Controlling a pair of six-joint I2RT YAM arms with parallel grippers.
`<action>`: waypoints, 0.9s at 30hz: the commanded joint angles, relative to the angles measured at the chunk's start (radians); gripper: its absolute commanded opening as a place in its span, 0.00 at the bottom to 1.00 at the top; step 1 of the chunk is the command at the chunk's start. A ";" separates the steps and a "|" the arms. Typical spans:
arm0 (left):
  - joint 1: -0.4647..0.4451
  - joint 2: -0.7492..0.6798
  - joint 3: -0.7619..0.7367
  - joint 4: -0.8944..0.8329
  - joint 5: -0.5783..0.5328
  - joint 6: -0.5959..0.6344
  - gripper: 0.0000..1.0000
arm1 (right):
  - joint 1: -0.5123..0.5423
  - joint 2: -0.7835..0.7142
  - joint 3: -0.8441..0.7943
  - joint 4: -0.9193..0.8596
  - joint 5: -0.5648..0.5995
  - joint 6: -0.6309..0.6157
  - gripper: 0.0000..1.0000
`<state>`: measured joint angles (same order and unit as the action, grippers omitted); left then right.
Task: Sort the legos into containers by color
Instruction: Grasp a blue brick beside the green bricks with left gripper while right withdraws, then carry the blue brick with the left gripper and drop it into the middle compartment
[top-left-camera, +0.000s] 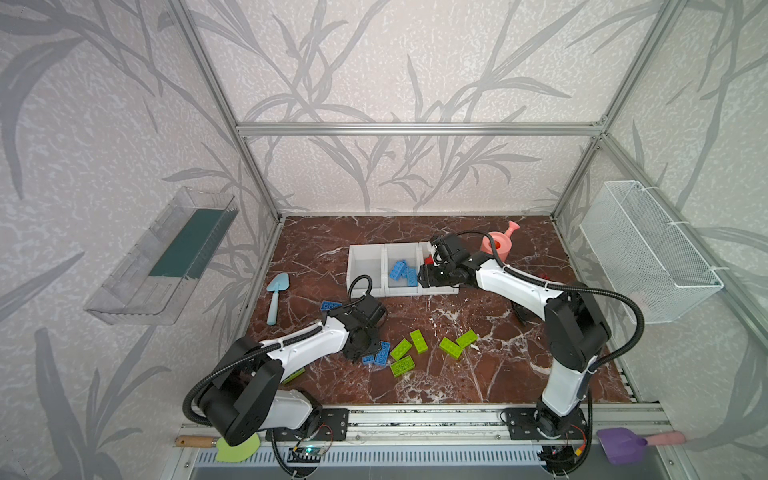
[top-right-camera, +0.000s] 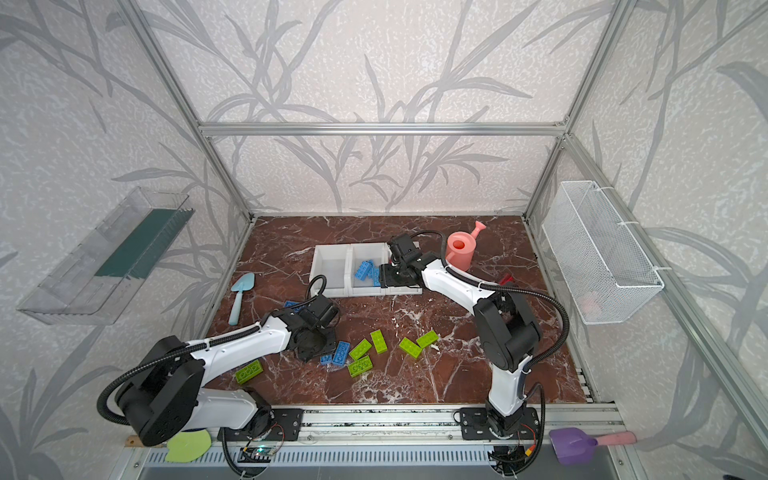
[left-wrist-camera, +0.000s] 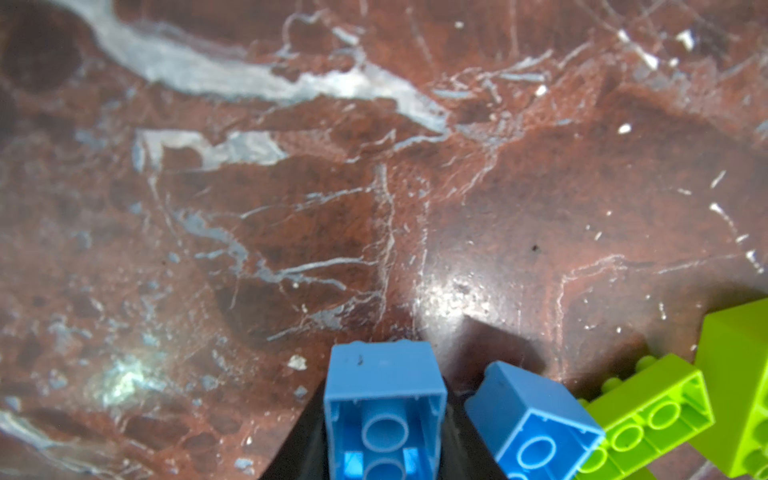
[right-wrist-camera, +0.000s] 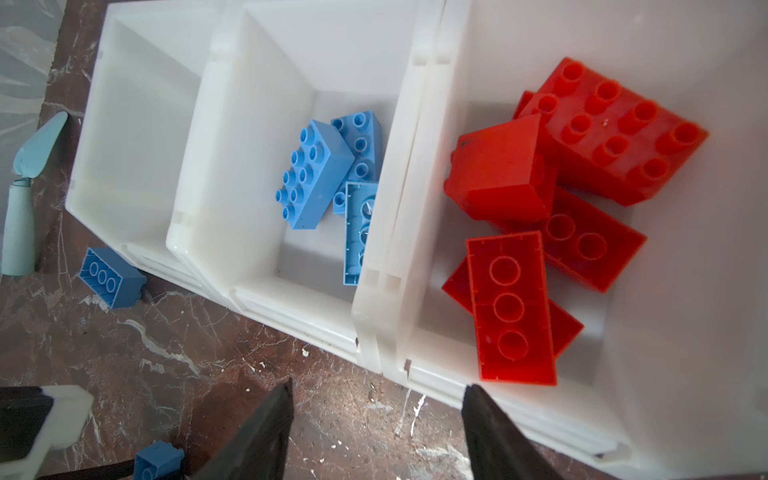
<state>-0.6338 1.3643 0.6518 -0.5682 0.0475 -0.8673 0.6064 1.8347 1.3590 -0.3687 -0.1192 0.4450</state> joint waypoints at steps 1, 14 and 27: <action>-0.005 0.018 0.018 -0.007 -0.017 -0.014 0.31 | -0.007 -0.047 -0.030 0.017 -0.013 0.003 0.66; 0.014 0.012 0.278 -0.172 -0.130 0.087 0.28 | -0.013 -0.158 -0.165 0.034 -0.010 -0.020 0.66; 0.090 0.389 0.792 -0.238 -0.085 0.261 0.29 | -0.013 -0.378 -0.464 0.153 -0.024 -0.043 0.66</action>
<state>-0.5571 1.6890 1.3666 -0.7597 -0.0452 -0.6655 0.5964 1.5158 0.9337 -0.2600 -0.1398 0.4164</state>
